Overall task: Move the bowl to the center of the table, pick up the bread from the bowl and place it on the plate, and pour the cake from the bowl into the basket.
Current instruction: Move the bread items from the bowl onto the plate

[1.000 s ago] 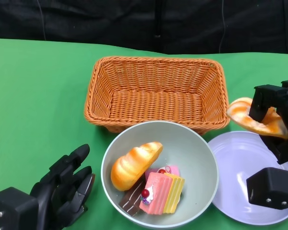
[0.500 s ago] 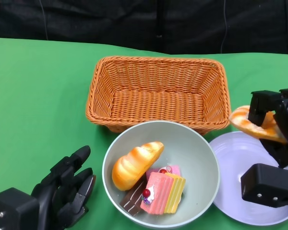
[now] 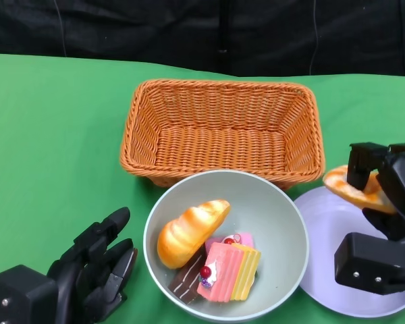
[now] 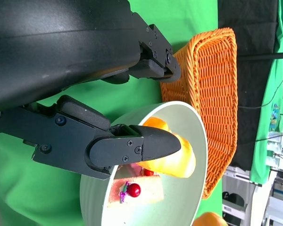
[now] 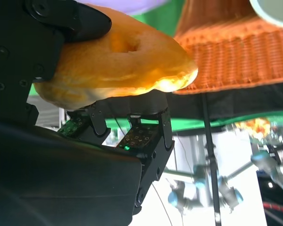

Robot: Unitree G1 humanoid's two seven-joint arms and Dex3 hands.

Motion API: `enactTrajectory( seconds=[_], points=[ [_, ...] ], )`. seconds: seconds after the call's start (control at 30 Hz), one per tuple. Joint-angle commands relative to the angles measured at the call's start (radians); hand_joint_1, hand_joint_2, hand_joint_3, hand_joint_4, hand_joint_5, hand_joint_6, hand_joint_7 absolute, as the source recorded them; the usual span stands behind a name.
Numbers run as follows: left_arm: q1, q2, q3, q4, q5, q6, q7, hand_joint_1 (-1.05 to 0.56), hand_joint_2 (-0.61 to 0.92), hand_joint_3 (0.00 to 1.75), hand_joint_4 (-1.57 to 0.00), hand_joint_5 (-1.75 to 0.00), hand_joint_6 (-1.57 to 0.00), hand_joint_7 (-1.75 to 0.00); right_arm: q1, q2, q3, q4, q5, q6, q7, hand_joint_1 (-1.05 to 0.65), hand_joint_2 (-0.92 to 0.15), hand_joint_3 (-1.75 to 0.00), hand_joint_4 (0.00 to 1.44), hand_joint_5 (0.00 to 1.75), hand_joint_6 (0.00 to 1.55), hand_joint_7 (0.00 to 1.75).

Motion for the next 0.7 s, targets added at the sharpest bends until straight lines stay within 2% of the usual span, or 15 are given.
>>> enactTrajectory(
  seconds=[0.03, 0.07, 0.13, 0.17, 0.2, 0.23, 0.27, 0.3, 0.33, 0.37, 0.4, 0.43, 0.5, 0.6, 0.7],
  points=[
    [0.005, 0.011, 0.009, -0.009, -0.003, 0.002, 0.002, -0.69, 0.92, 0.51, -0.19, -0.38, -0.4, -0.01, -0.027, -0.03, 0.015, 0.031, -0.019, 0.027, 0.003, -0.03, -0.32, -0.92, 0.9, 1.75, 0.83, 1.5],
    [0.005, 0.012, 0.01, -0.008, -0.004, 0.001, 0.001, -0.69, 0.92, 0.51, -0.19, -0.38, -0.4, -0.01, -0.03, -0.032, 0.02, 0.037, -0.025, 0.038, 0.007, -0.05, -0.39, -0.81, 0.88, 1.75, 0.83, 1.47],
    [0.005, 0.011, 0.01, -0.009, -0.004, 0.002, 0.002, -0.69, 0.92, 0.51, -0.19, -0.38, -0.4, -0.01, -0.035, -0.034, 0.027, 0.043, -0.031, 0.064, 0.024, -0.06, -0.43, -0.74, 0.86, 1.75, 0.82, 1.45],
    [0.005, 0.011, 0.009, -0.011, -0.003, 0.004, 0.003, -0.69, 0.92, 0.51, -0.19, -0.38, -0.4, -0.01, -0.037, -0.033, 0.032, 0.046, -0.035, 0.082, 0.035, -0.07, -0.5, -0.62, 0.84, 1.73, 0.88, 1.16],
    [0.006, 0.011, 0.009, -0.013, -0.003, 0.006, 0.004, -0.69, 0.92, 0.51, -0.19, -0.37, -0.4, -0.01, -0.039, -0.034, 0.036, 0.048, -0.037, 0.097, 0.042, -0.09, -0.62, -0.41, 0.85, 1.6, 1.02, 0.73],
    [0.006, 0.012, 0.009, -0.014, -0.003, 0.007, 0.004, -0.69, 0.92, 0.51, -0.19, -0.37, -0.4, -0.01, -0.04, -0.034, 0.039, 0.047, -0.038, 0.106, 0.047, -0.09, -0.7, -0.27, 0.86, 1.55, 1.11, 0.49],
    [0.006, 0.012, 0.009, -0.014, -0.003, 0.007, 0.004, -0.69, 0.92, 0.51, -0.19, -0.37, -0.4, -0.01, -0.04, -0.035, 0.042, 0.046, -0.038, 0.111, 0.048, -0.1, -0.75, -0.18, 0.86, 1.52, 1.18, 0.32],
    [0.006, 0.011, 0.009, -0.014, -0.003, 0.007, 0.004, -0.69, 0.92, 0.51, -0.19, -0.37, -0.4, -0.01, -0.042, -0.041, 0.05, 0.036, -0.039, 0.131, 0.095, -0.1, -0.76, -0.15, 0.86, 1.52, 1.2, 0.27],
    [0.006, 0.011, 0.01, -0.014, -0.003, 0.007, 0.005, -0.69, 0.92, 0.51, -0.2, -0.37, -0.4, -0.01, -0.043, -0.047, 0.057, 0.028, -0.04, 0.147, 0.131, -0.17, -0.83, -0.09, 0.82, 1.04, 1.05, 0.12],
    [0.006, 0.011, 0.01, -0.014, -0.003, 0.007, 0.005, -0.68, 0.92, 0.51, -0.2, -0.37, -0.4, -0.01, -0.043, -0.05, 0.062, 0.021, -0.04, 0.16, 0.157, -0.19, -0.86, -0.06, 0.85, 0.78, 1.0, 0.06],
    [0.006, 0.01, 0.011, -0.013, -0.004, 0.006, 0.005, -0.68, 0.92, 0.51, -0.2, -0.37, -0.4, -0.01, -0.042, -0.058, 0.066, 0.005, -0.032, 0.172, 0.204, -0.23, -0.88, -0.03, 0.82, 0.57, 0.92, 0.03],
    [0.006, 0.009, 0.012, -0.013, -0.005, 0.005, 0.006, -0.68, 0.92, 0.51, -0.2, -0.37, -0.41, -0.01, -0.04, -0.063, 0.068, -0.007, -0.025, 0.18, 0.232, -0.28, -0.89, -0.02, 0.72, 0.38, 0.8, 0.02],
    [0.008, 0.008, 0.011, -0.014, -0.003, 0.004, 0.007, -0.68, 0.92, 0.51, -0.2, -0.36, -0.41, -0.01, -0.033, -0.076, 0.072, -0.046, -0.009, 0.2, 0.317, -0.39, -0.9, -0.01, 0.56, 0.15, 0.6, 0.0],
    [0.01, 0.007, 0.011, -0.014, -0.003, 0.004, 0.008, -0.69, 0.92, 0.5, -0.21, -0.36, -0.42, -0.01, -0.026, -0.089, 0.077, -0.094, -0.003, 0.231, 0.409, -0.52, -0.91, -0.01, 0.37, 0.02, 0.39, 0.0],
    [0.008, 0.008, 0.013, -0.013, -0.004, 0.005, 0.007, -0.69, 0.92, 0.5, -0.21, -0.35, -0.41, -0.01, -0.021, -0.103, 0.084, -0.154, 0.0, 0.266, 0.516, -0.63, -0.92, -0.03, 0.25, 0.0, 0.27, 0.0]
  ],
)
